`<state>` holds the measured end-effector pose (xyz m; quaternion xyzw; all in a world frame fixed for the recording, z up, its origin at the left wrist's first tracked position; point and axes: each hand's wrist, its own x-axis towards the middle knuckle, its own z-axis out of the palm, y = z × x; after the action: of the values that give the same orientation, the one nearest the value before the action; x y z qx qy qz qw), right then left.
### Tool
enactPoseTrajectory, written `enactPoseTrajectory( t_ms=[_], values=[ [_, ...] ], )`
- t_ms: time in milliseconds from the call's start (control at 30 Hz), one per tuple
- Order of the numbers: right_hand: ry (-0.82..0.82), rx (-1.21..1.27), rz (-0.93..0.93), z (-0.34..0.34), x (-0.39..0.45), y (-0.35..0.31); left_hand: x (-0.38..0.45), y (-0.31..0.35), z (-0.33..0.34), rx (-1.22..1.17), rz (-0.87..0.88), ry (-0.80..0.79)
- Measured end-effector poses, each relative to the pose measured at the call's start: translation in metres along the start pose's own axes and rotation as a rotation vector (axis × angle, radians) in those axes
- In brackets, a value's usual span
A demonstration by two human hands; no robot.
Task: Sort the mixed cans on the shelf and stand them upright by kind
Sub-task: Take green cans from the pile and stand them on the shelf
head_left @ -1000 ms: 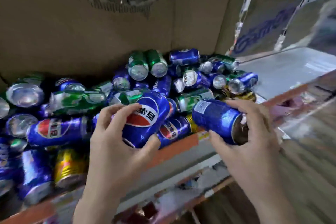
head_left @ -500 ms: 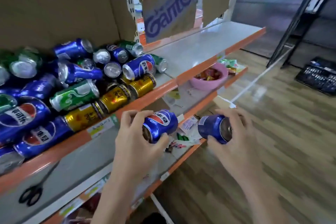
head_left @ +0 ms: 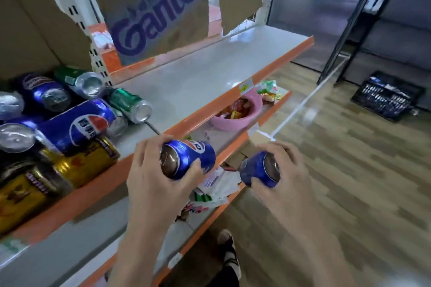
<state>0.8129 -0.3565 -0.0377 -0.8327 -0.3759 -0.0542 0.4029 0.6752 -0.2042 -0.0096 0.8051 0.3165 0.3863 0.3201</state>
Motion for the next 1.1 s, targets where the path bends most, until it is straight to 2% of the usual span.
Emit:
enactPoseTrajectory(
  t_ms=[167,367,500,767,1000,1100],
  values=[
    [-0.036,-0.077,-0.022,-0.001,0.109,0.045,0.094,0.008,0.077,-0.038,0.023,0.017],
    [0.072,-0.044,-0.095,-0.007,0.217,0.075,0.189,0.018,0.142,-0.045,0.063,-0.001],
    [0.077,-0.027,-0.069,-0.007,0.268,0.093,0.229,0.025,0.172,-0.056,0.057,-0.005],
    [-0.041,0.071,-0.125,0.014,0.380,0.143,0.302,0.014,0.237,0.130,0.026,0.055],
    [-0.187,0.180,-0.251,0.025,0.507,0.217,0.376,0.029,0.330,0.221,-0.075,0.219],
    [-0.219,0.195,-0.274,0.020,0.568,0.251,0.416,0.043,0.377,0.226,-0.123,0.183]
  ],
)
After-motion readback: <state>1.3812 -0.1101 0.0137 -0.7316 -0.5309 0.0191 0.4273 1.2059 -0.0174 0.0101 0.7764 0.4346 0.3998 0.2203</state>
